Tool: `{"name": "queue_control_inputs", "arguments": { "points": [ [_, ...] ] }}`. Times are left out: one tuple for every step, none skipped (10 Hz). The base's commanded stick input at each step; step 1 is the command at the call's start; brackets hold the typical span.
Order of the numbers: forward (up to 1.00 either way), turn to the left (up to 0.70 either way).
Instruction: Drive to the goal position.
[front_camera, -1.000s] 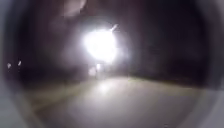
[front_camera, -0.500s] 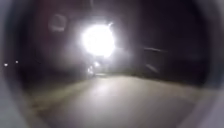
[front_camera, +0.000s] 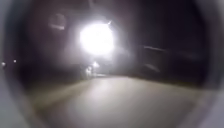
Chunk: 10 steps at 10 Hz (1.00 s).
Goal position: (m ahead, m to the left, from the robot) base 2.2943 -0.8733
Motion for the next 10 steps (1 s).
{"name": "queue_control_inputs", "arguments": {
  "points": [
    [1.00,0.00],
    [1.00,0.00],
    [1.00,0.00],
    [1.00,0.00],
    [1.00,0.00],
    [1.00,0.00],
    [1.00,0.00],
    [1.00,0.00],
    [1.00,0.00],
    [1.00,0.00]
  ]
}}
